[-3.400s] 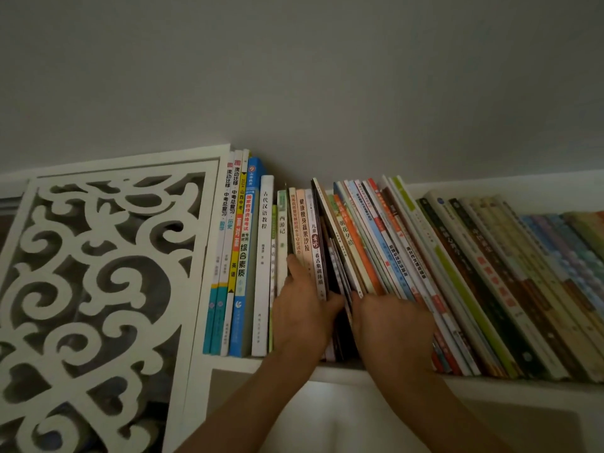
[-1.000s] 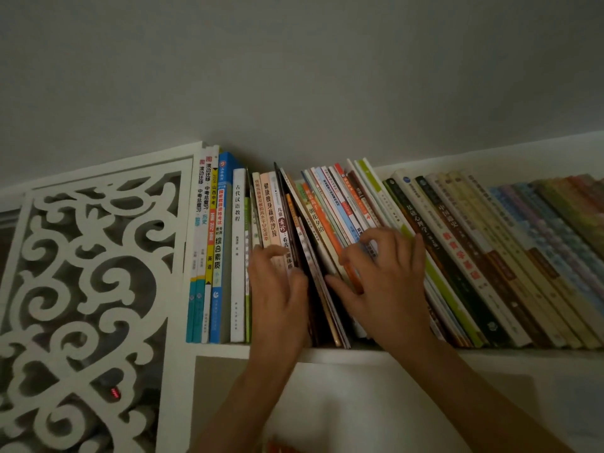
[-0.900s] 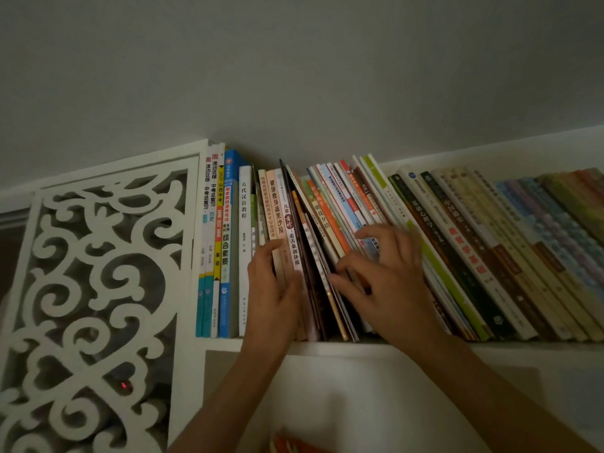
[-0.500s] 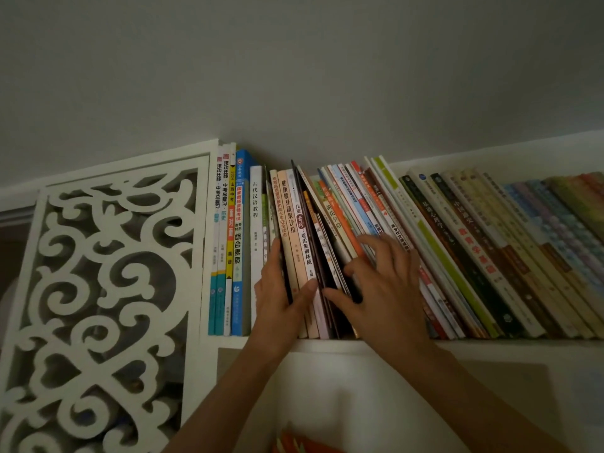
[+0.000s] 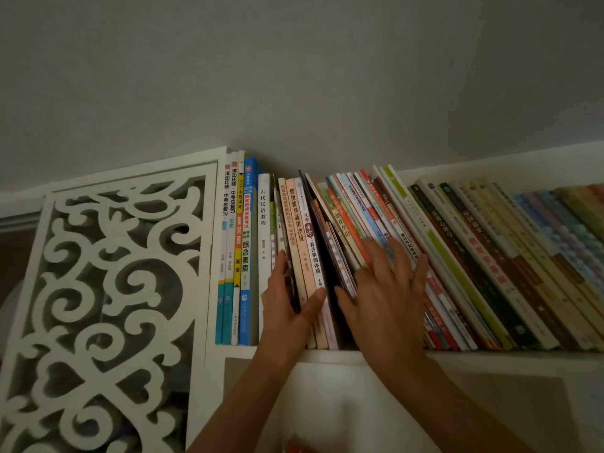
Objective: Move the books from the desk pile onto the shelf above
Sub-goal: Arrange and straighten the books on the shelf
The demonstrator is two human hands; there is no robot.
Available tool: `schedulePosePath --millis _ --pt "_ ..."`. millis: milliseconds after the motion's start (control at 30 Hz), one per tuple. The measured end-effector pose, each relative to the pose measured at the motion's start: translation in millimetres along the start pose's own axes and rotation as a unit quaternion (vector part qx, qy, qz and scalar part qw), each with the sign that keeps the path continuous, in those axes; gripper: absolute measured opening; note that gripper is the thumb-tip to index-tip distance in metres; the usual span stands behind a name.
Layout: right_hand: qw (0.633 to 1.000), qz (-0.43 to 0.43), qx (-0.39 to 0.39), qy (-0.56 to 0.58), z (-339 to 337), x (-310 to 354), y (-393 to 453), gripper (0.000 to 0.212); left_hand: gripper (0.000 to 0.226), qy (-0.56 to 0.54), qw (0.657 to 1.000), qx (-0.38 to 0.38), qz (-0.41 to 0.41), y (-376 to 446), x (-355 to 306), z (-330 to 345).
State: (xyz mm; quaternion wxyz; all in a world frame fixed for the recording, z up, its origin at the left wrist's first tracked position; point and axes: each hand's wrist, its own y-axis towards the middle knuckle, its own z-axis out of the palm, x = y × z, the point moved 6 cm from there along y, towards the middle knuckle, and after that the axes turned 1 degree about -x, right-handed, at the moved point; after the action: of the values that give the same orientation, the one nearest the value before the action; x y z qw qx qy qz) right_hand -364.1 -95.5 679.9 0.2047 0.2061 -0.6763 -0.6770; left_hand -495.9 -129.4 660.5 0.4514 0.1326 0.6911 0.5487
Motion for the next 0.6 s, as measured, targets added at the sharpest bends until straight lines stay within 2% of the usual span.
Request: schedulePosePath --millis 233,333,433,500,600 --pt "0.989 -0.032 -0.044 0.137 -1 -8 3 0.027 0.071 0.044 0.999 -0.027 -0.013 5 7 1" --pt "0.983 -0.021 -0.05 0.177 -8 -11 1 0.029 0.074 0.038 0.998 -0.039 -0.025 6 9 4" --pt "0.977 -0.002 -0.05 0.208 -7 -12 -5 0.026 0.075 0.041 0.999 -0.02 -0.027 6 9 3" --pt "0.973 0.003 -0.043 0.229 -8 -13 -9 0.036 0.067 0.032 0.999 -0.018 -0.029 4 7 2" --pt "0.943 0.043 -0.006 0.329 -7 -21 -10 0.047 0.053 0.045 0.995 -0.08 0.029 -7 -11 -4"
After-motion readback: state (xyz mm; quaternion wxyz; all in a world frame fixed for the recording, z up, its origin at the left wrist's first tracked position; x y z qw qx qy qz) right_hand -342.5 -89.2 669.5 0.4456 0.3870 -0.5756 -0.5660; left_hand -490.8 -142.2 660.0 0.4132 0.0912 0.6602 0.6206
